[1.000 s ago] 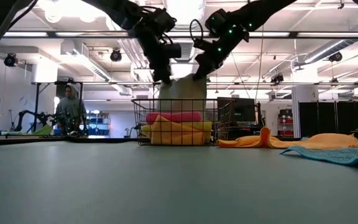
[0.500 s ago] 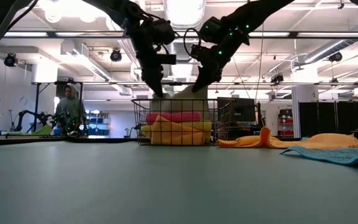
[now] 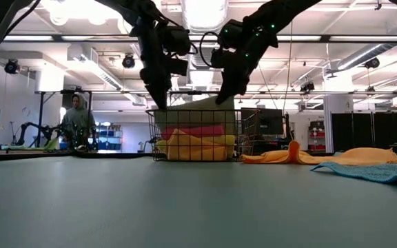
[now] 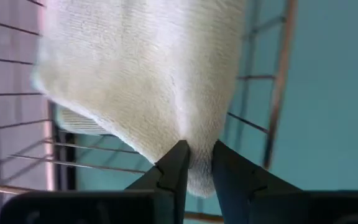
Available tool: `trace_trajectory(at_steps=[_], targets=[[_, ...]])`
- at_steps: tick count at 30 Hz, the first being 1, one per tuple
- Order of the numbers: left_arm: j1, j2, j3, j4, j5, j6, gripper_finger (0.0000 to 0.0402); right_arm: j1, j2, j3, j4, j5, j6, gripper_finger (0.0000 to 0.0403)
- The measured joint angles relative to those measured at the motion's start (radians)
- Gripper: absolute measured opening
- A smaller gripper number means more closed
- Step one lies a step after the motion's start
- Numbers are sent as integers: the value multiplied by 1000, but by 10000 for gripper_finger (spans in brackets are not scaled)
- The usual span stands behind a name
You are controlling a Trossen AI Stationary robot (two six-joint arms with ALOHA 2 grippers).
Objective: Fold microfiber towels
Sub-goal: Put the green microfiber towel into the wire basket, then fold the blue microfiber towel
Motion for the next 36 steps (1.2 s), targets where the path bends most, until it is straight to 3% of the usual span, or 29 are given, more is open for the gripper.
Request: trace_trajectory(at_steps=[7, 13, 21, 24, 29, 36], targets=[[-6, 0, -6, 45, 1, 0, 56, -1, 1, 0, 2, 22, 8, 19], [-6, 0, 3, 61, -5, -1, 64, -2, 2, -4, -7, 48, 6, 74], [-6, 0, 6, 60, -9, -2, 128, -2, 1, -1, -96, 46, 6, 153], [-6, -5, 20, 52, -58, 0, 157, -7, -2, 23, -111, 46, -4, 171], [-7, -57, 42, 23, -163, -1, 177, -30, -5, 71, -107, 46, -19, 181], [-12, -169, 27, 29, -151, -112, 178, -63, -41, 169, -270, 46, -3, 170]])
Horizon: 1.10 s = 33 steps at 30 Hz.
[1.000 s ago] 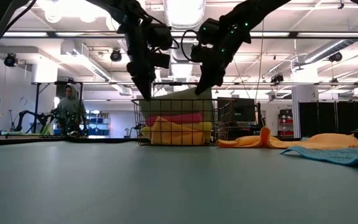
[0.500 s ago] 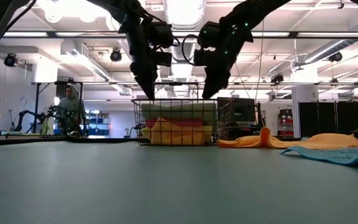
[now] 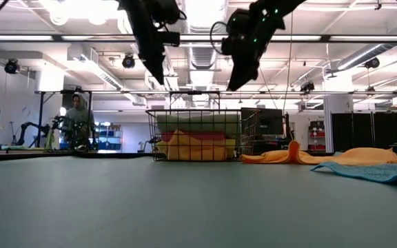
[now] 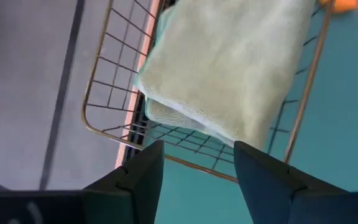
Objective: Fold microfiber towels
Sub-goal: Fold the blue microfiber towel
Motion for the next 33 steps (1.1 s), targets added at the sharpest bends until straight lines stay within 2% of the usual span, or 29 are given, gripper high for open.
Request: trace_trajectory(at_steps=[6, 10, 15, 21, 25, 29, 33], targets=[[-32, -49, -53, 26, 41, -72, 178, 11, -90, -15, -138, -1, 73, 160], [-75, -65, -108, 56, 50, -74, 178, 36, -194, -129, -149, -1, 154, 160], [-143, -74, -174, 126, 53, -76, 178, 101, -341, -301, -108, 0, 338, 160], [-227, -74, -217, 170, 54, -99, 178, 263, -511, -501, -91, 3, 585, 159], [-280, -74, -245, 228, 54, -132, 178, 417, -603, -618, -84, 83, 781, 159], [-329, -74, -271, 258, 53, -167, 178, 574, -654, -726, -12, 169, 969, 158], [-366, -74, -281, 257, 53, -178, 178, 695, -649, -808, 90, 215, 1098, 158]])
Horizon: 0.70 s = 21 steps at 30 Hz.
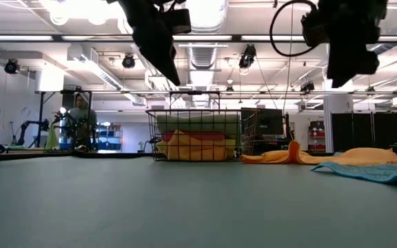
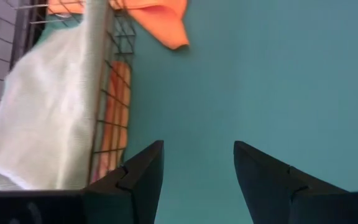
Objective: Fold microfiber towels
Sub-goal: Fold the blue microfiber towel
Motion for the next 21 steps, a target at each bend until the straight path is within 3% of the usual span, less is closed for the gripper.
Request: trace_trajectory(at_steps=[7, 21], targets=[[-40, 0, -3, -5, -5, -75, 178, 106, 123, -54, 66, 22, 101, 157], [-97, -2, -62, -34, -8, -157, 178, 139, 457, -55, 213, 22, 100, 157]])
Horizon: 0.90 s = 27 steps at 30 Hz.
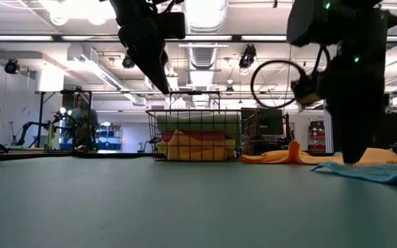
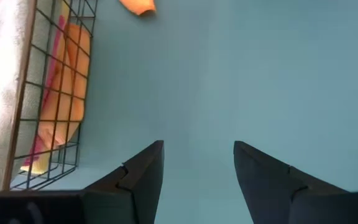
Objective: Fold microfiber towels
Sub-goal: Fold the blue microfiber towel
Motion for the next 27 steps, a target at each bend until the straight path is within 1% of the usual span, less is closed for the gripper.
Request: trace_trajectory(at_steps=[6, 11, 19, 27], targets=[[-14, 0, 1, 2, -1, 0, 178, -10, 109, 1, 80, 7, 0, 157], [-23, 0, 1, 3, -1, 1, 178, -70, 197, 55, 122, 20, -41, 157], [-25, 0, 0, 11, -1, 2, 178, -176, 350, 276, 139, 34, -226, 157], [-53, 0, -1, -16, -2, 1, 178, -239, 527, 558, 132, 35, -314, 157]])
